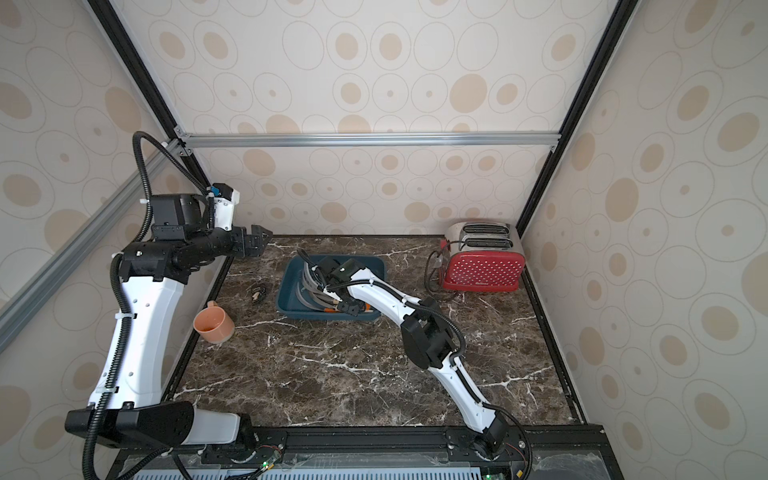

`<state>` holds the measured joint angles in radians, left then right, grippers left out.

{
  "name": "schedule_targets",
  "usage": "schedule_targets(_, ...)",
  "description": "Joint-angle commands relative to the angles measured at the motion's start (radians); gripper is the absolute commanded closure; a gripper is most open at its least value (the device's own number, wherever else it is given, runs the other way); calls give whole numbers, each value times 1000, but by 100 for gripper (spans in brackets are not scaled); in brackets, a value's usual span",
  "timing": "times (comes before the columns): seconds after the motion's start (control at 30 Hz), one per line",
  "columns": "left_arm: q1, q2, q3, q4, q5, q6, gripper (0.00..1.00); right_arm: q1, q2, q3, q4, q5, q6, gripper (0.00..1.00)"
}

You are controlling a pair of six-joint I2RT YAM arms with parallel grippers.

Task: Put small sickles into storage boxes
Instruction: Place the sickle in the storage box.

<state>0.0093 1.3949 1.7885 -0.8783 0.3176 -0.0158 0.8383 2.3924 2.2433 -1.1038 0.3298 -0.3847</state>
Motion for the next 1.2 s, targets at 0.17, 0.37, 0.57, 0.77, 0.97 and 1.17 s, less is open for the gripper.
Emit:
schedule_targets(0.17, 0, -16, 25, -18, 24, -5, 1, -4, 17, 23, -19, -10, -12, 70)
schedule_targets(0.37, 0, -12, 24, -16, 36, 3, 1, -4, 48, 74, -44, -14, -2, 70)
schedule_targets(0.57, 0, -1, 24, -9, 41, 6, 1, -3, 48, 73, -42, -2, 0, 65)
schedule_targets(0.77, 0, 10, 26, 1, 55, -5, 1, -4, 32, 32, -22, 23, -6, 60)
schedule_targets(0.97, 0, 7, 26, 4, 55, -3, 1, -4, 28, 27, -5, 47, 11, 57)
schedule_targets(1.17, 0, -2, 14, 27, 39, 12, 1, -8, -24, 28, 52, 27, 42, 54)
